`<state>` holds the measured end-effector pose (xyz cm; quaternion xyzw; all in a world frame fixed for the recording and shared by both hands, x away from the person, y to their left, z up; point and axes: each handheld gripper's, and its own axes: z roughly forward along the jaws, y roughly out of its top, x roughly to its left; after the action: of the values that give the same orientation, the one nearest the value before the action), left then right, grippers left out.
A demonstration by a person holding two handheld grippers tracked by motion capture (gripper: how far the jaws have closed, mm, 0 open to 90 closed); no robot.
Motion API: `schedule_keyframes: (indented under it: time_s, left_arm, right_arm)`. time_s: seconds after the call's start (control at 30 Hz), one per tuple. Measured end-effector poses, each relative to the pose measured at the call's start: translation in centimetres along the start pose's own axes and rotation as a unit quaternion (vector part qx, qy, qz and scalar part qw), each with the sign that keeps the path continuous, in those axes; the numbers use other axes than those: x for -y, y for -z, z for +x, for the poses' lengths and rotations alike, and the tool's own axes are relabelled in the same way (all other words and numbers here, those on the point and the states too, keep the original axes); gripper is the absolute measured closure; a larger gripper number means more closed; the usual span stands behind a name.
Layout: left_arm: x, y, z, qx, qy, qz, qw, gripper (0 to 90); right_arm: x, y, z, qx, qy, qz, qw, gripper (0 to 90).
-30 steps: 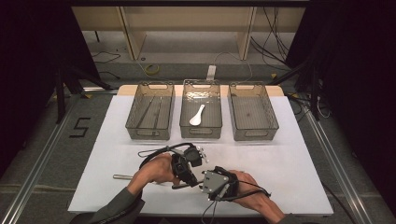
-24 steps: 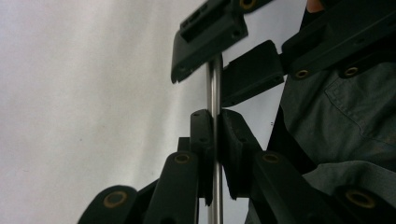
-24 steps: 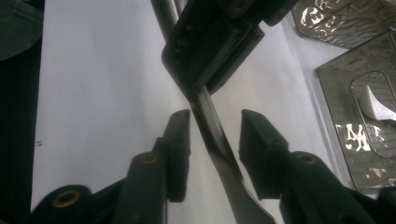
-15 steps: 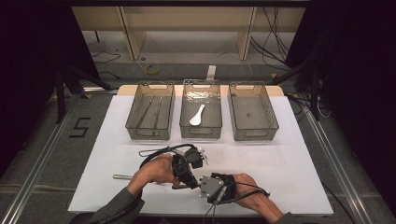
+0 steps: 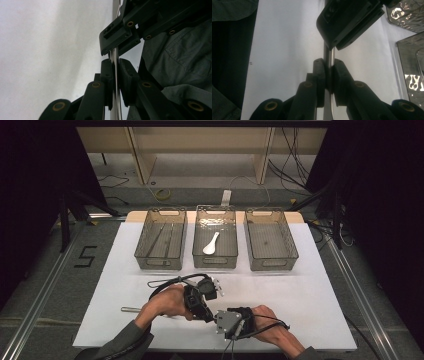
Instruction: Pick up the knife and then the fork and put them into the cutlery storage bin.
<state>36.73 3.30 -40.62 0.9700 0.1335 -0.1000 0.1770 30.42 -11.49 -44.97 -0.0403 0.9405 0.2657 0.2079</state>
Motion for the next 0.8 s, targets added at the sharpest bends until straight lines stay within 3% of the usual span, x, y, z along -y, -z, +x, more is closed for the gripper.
schedule_keyframes:
  time_s: [0.07,0.23,0.37,0.47,0.6,0.63,0.77,0.8]
  left_arm:
    - [-0.1,0.1,0.0,-0.009,-0.001,-0.003,1.0000,79.6]
    - [0.2,1.4,0.0,-0.030,0.012,-0.037,0.9988,68.9]
    - [0.3,2.2,0.2,-0.049,0.025,-0.069,0.9961,62.3]
    - [0.8,3.3,0.2,-0.071,0.035,-0.098,0.9920,55.1]
    - [1.7,5.1,0.5,-0.108,0.057,-0.149,0.9812,43.1]
    - [2.0,5.3,0.6,-0.110,0.062,-0.157,0.9794,41.1]
    - [3.8,6.0,1.2,-0.130,0.082,-0.178,0.9719,36.4]
    - [4.3,6.2,1.5,-0.129,0.086,-0.180,0.9714,35.1]
  right_arm:
    - [0.1,0.0,-0.1,-0.003,-0.007,0.000,1.0000,83.0]
    - [0.7,-0.3,-0.2,-0.002,-0.016,0.016,0.9997,83.1]
    - [1.2,-0.4,-0.6,0.001,-0.027,0.017,0.9995,83.2]
    - [1.7,-0.3,-1.0,0.009,-0.045,0.017,0.9988,83.2]
    - [2.6,0.2,-1.9,0.021,-0.065,0.023,0.9974,83.2]
    - [2.8,0.4,-2.3,0.027,-0.064,0.024,0.9973,83.2]
    - [3.5,0.9,-3.0,0.037,-0.098,0.017,0.9944,83.2]
    - [3.9,1.2,-3.5,0.042,-0.114,0.015,0.9924,83.2]
